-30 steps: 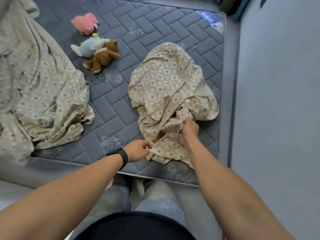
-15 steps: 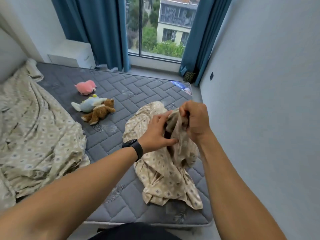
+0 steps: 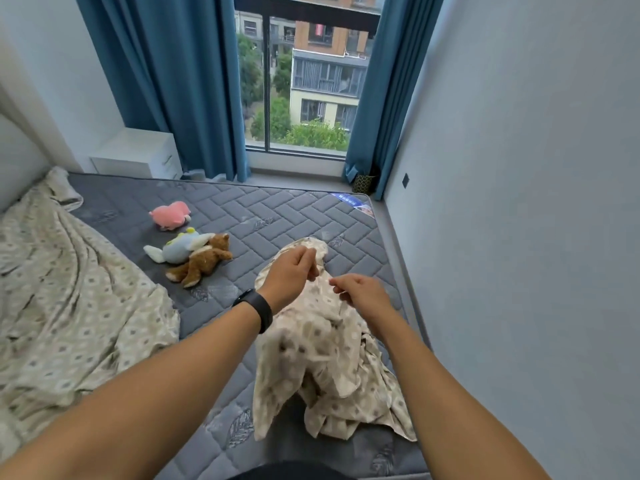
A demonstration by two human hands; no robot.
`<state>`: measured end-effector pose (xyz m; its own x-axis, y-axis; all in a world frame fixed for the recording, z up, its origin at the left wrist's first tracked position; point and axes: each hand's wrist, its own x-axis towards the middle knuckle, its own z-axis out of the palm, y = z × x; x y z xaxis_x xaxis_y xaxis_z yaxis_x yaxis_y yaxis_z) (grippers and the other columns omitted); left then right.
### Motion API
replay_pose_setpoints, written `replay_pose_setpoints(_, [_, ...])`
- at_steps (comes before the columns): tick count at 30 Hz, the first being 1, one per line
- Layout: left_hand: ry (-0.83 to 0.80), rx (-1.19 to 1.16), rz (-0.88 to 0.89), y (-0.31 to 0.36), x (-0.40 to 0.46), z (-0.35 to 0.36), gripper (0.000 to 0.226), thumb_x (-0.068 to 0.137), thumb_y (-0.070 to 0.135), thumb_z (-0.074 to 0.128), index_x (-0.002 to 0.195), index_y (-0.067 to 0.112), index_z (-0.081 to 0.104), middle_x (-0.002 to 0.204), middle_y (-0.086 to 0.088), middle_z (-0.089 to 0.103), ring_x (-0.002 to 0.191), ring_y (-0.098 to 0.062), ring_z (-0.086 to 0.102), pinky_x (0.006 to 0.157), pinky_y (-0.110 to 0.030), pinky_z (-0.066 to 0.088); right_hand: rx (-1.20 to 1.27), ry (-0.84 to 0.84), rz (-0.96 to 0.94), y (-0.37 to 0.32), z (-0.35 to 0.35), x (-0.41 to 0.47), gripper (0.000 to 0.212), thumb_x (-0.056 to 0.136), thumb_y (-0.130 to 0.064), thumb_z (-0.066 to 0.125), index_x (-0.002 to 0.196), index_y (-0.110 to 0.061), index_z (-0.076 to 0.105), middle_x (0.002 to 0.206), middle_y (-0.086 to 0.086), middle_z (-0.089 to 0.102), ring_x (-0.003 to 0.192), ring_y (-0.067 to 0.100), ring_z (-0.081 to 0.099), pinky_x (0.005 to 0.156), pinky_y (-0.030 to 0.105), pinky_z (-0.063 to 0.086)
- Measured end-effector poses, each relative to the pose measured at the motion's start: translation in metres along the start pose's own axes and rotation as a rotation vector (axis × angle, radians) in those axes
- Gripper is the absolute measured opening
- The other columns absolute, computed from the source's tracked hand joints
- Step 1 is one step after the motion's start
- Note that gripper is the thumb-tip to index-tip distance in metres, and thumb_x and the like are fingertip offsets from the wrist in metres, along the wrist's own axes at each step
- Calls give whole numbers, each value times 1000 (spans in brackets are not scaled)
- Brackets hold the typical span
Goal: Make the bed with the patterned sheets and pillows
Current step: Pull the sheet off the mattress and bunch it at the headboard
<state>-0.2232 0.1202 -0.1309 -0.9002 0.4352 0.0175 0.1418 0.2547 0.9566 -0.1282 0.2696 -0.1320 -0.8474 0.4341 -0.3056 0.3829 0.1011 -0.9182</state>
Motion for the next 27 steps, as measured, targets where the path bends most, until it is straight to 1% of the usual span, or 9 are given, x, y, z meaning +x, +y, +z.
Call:
replay_pose_setpoints(4, [-82,80,-83,-21,-8,-6,34,104,28,51,79,9,66,79,-3,70,71,-18,64,77,-43,55,-90,-85,74,25,26,-8,22,95,-17,59,104,-23,78,101,-7,72,82,14,59,68,22,45])
replay_pose_setpoints(7, [-92,144,-194,-56,-25,-11,26,98,31,57,80,14,67,83,-2,72,80,-25,68,76,-44,57,-175,-84,60,33,30,-10,24,95,-13,57,108,-20,77,94,-5,68,76,12,56,69,25,46])
replay_pose_setpoints(11, [-170,235,-334,-101,-45,-18,16,95,22,61,89,10,69,88,-2,71,80,-20,64,76,-39,54,-206,-31,68,41,29,-8,23,96,-12,55,103,-21,75,80,-4,63,70,16,53,64,30,43])
replay_pose_setpoints(14, [-223,307,-437,-135,-61,-27,13,95,18,60,93,10,69,93,1,69,82,-17,61,72,-31,50,-264,-61,101,53,36,-8,24,98,-15,53,106,-23,74,96,-3,67,75,14,57,65,29,47])
replay_pose_setpoints(16, [-247,340,-513,-161,-74,-35,11,94,17,60,89,11,68,90,0,67,80,-18,60,71,-31,50,-280,-102,125,64,45,-8,24,98,-16,53,107,-23,74,97,-3,66,76,13,58,66,28,47])
replay_pose_setpoints(19, [-276,293,-650,-192,-98,-45,10,93,13,60,84,12,64,93,-4,66,72,-18,57,62,-27,52,-348,-157,127,77,63,-3,23,98,-18,55,110,-25,73,98,-8,65,74,10,58,64,26,45])
replay_pose_setpoints(21, [-275,274,-731,-212,-114,-51,7,93,10,58,86,11,60,86,-5,60,66,-17,53,52,-21,43,-415,-200,114,87,81,2,23,98,-20,56,112,-24,73,100,-7,67,71,8,57,62,25,44])
replay_pose_setpoints(23, [-264,257,-811,-234,-128,-53,5,93,11,57,89,12,60,81,-5,57,64,-17,50,52,-23,40,-475,-266,115,101,100,4,23,99,-19,55,115,-22,72,98,-7,66,72,7,57,62,24,42])
replay_pose_setpoints(27, [-213,150,-979,-288,-145,-49,11,98,15,55,99,11,65,81,-4,54,64,-17,47,53,-24,38,-591,-402,148,137,143,7,25,97,-17,56,116,-20,72,99,-9,65,91,13,62,70,23,42])
